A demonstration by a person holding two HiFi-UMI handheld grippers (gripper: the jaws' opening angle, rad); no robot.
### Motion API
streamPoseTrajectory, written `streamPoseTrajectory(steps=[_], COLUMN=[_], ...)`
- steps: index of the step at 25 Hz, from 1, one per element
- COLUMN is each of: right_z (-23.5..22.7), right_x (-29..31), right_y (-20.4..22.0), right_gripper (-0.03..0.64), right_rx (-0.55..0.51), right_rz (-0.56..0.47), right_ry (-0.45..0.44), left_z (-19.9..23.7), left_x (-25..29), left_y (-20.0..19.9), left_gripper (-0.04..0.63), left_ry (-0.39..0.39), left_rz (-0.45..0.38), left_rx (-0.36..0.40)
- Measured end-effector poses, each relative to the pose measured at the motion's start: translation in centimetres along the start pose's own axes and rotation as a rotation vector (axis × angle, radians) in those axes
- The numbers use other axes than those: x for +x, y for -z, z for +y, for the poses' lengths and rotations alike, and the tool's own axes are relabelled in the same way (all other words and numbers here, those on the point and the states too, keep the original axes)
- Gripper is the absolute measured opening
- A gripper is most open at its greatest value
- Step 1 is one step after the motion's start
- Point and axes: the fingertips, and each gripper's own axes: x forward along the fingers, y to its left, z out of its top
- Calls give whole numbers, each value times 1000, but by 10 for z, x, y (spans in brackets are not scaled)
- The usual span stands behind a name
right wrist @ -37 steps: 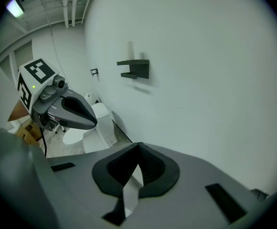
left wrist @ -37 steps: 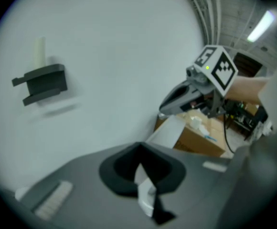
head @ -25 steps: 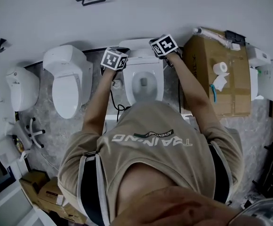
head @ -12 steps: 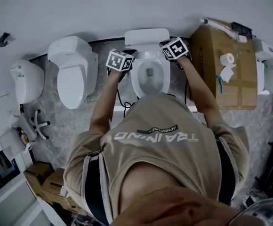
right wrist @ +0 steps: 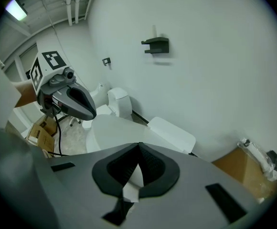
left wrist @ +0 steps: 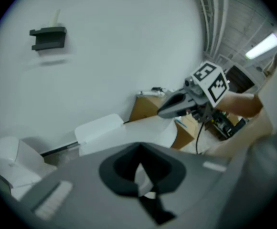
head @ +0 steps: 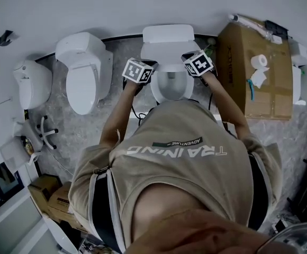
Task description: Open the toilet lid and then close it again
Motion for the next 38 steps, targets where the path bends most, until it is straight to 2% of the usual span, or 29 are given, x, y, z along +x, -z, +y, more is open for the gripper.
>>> streamPoseTrajectory(steps=[9,13,18,24,27,30,34,38], right_z=[39,54,62,75,79,80,88,95], right_x=[25,38,49,60,66,73,84,93], right_y=[71,105,132,161,174,186,210,229], right_gripper=[11,11,11,11,11,11,11,11], right_rx=[25,99,255,298,337,359,356,355], right_rz=[143,184,197,240,265,296,362,414], right_ry=[-90,-134,-181,-176,-188,-187,-170,-160], left_z=[-31,-44,-51,-51,-49,-49,-47,-51], left_x=[19,31,41,53,73,98,116,126], left_y=[70,106,133,143,160,176,199,218], left_gripper=[5,3,3,3,3,3,3,3], left_ry=[111,136,118,77,57,49,15,14], left_rz=[109,176,240,253,302,342,386,433], left_rx=[-121,-165,-219,-279,-289,-348,-394,-432])
